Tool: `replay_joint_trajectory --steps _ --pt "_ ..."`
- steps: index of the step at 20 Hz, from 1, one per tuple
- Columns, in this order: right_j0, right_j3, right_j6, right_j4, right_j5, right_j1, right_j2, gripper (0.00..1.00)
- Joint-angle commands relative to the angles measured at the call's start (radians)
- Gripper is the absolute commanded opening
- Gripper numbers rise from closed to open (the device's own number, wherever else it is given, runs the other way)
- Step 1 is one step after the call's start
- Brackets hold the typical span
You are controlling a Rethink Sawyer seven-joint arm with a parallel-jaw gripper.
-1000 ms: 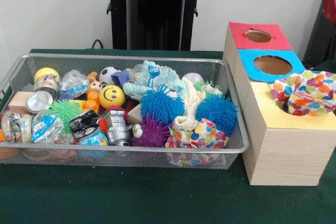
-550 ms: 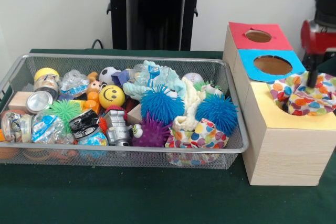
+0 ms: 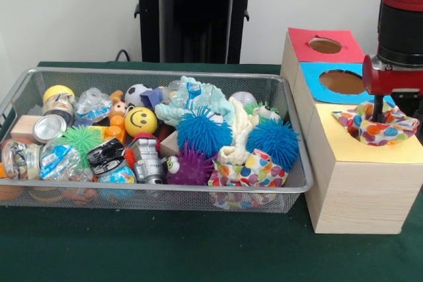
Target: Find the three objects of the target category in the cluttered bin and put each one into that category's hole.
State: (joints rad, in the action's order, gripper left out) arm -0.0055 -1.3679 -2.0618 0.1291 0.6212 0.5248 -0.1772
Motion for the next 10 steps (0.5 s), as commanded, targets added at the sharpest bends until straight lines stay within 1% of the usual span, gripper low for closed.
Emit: replay_joint_trajectory --steps 1,6,10 --pt "-0.016 -0.008 -0.034 0.041 0.016 -0.063 0.009 1.0" --pt "-0.025 -0.025 -0.035 0.043 0.002 -0.056 0.011 1.0" --pt "-0.056 -0.03 0.01 0.043 0.041 -0.029 0.0 1.0"
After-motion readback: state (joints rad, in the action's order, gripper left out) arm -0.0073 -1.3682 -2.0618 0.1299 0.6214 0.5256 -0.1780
